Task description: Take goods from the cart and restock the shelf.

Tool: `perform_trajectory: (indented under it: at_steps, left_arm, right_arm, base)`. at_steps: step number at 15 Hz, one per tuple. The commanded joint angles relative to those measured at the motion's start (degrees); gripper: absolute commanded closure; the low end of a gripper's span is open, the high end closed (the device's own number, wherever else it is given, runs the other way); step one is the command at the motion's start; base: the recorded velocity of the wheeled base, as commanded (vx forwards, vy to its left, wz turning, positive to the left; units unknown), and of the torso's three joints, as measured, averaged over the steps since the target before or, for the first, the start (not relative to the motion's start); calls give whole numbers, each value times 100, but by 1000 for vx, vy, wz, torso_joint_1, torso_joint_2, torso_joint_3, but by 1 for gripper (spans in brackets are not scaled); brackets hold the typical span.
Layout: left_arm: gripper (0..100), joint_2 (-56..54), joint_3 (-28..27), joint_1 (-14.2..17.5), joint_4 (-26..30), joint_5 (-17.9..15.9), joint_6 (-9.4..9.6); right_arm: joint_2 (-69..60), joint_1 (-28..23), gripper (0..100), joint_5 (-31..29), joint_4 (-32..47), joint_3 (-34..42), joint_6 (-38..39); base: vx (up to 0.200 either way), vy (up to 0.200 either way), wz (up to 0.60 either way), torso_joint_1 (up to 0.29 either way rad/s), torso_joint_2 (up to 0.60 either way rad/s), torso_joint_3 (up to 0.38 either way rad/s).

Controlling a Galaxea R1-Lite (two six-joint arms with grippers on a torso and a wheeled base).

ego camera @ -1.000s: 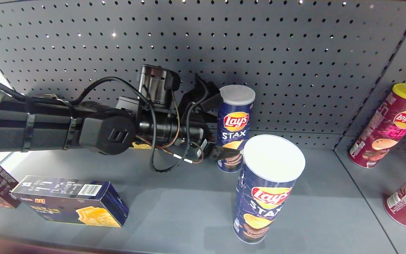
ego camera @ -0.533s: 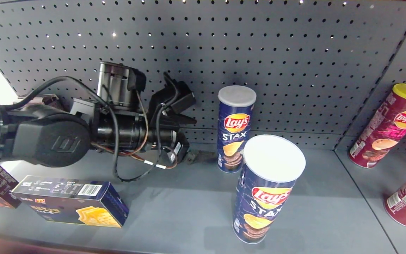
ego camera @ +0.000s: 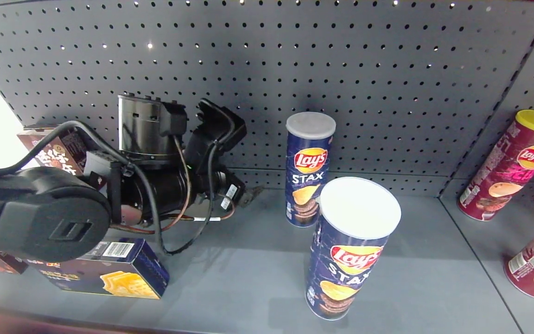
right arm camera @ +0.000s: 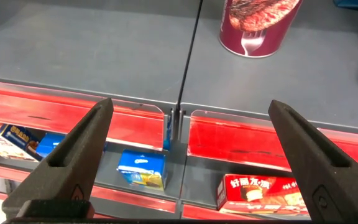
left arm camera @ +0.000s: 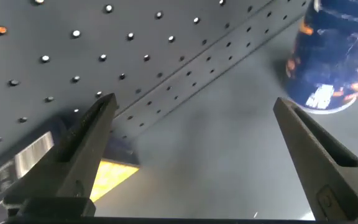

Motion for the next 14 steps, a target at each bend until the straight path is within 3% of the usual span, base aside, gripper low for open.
perform_trajectory:
  at_steps: [1, 9, 14]
  left_arm:
    - [0, 279, -10, -124, -168, 164, -58]
    - [0, 569, -195, -282, -264, 234, -172]
    - [0, 744, -283, -484, -282, 313, -453]
  right_arm:
    - [10, 2, 0, 1, -1, 0, -4]
    - [10, 2, 0, 1, -1, 0, -4]
    - [10, 2, 0, 1, -1, 0, -4]
  base:
    - [0, 0, 0, 0, 0, 0]
    - [0, 0, 0, 0, 0, 0]
    - [0, 0, 0, 0, 0, 0]
